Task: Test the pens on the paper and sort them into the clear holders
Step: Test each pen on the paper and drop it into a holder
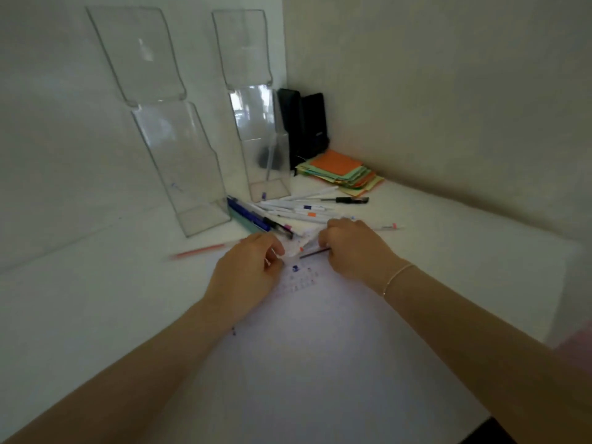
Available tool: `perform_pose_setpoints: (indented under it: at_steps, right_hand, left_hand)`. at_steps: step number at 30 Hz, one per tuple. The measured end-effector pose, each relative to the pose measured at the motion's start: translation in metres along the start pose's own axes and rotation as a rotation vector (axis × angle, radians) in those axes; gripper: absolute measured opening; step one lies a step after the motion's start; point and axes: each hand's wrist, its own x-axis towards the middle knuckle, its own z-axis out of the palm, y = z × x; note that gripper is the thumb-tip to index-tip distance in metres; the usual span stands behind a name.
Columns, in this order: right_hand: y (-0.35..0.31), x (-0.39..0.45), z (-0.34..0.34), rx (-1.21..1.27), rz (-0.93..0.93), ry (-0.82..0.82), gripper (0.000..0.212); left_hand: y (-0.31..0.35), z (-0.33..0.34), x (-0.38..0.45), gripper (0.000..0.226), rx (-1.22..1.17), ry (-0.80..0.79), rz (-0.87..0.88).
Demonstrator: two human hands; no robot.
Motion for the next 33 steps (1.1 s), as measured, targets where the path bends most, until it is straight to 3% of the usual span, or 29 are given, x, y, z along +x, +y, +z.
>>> perform_pose_setpoints:
  at_steps: [3,6,9,11,13,15,17,19,21,23,26,30,33]
  right_hand:
    - [-0.001,0.003,-0.008,-0.006,-0.01,-0.057,0.022]
    - [-0.003,0.002,-0.022,0.238,0.047,-0.054,0.016]
    - [-0.008,-0.003,-0.04,0.528,0.112,-0.015,0.015]
    - [-0.011,-0.005,-0.047,0.446,0.076,-0.057,0.016]
    - [-0.016,-0.006,-0.048,0.198,0.017,-0.116,0.015]
    - [-0.019,-0.004,-0.046,0.164,0.019,-0.064,0.013]
    - [-0.023,-0.002,-0.044,0.446,0.124,0.042,0.016]
    - [-0.029,-0.001,-0.045,0.897,0.22,0.085,0.019]
    - [-0.032,-0.003,-0.047,1.275,0.235,0.054,0.021]
    - [-0.036,-0.005,-0.047,1.408,0.186,0.037,0.022]
    - [-0.04,-0.005,-0.046,1.389,0.151,0.06,0.013]
    - [-0.042,-0.008,-0.049,1.484,0.125,0.012,0.015]
    - [-0.043,-0.011,-0.051,1.545,0.102,-0.034,0.016]
  left_hand:
    - [-0.007,0.0,0.002,0.018,-0.002,0.018,0.042]
    - [-0.015,0.005,0.004,0.036,0.007,0.013,0.175]
    - [-0.02,0.006,0.007,0.029,0.065,0.027,0.304]
    - [-0.02,0.002,0.006,0.026,0.038,0.077,0.359]
    - [-0.013,-0.005,0.003,0.022,-0.099,0.112,0.317]
    - [-0.002,-0.013,0.002,0.036,-0.314,0.133,0.133]
    - [0.006,-0.018,0.002,0.043,-0.559,0.074,-0.043]
    - [0.009,-0.023,0.002,0.038,-0.69,-0.093,-0.085]
    - [0.013,-0.027,0.0,0.035,-0.649,-0.305,-0.02]
    - [0.018,-0.029,-0.002,0.035,-0.565,-0.386,0.066]
    - [0.023,-0.033,-0.002,0.019,-0.555,-0.323,0.079]
    - [0.022,-0.033,-0.005,0.036,-0.308,-0.221,0.124]
    - [0.018,-0.037,-0.005,0.041,-0.251,-0.153,0.204]
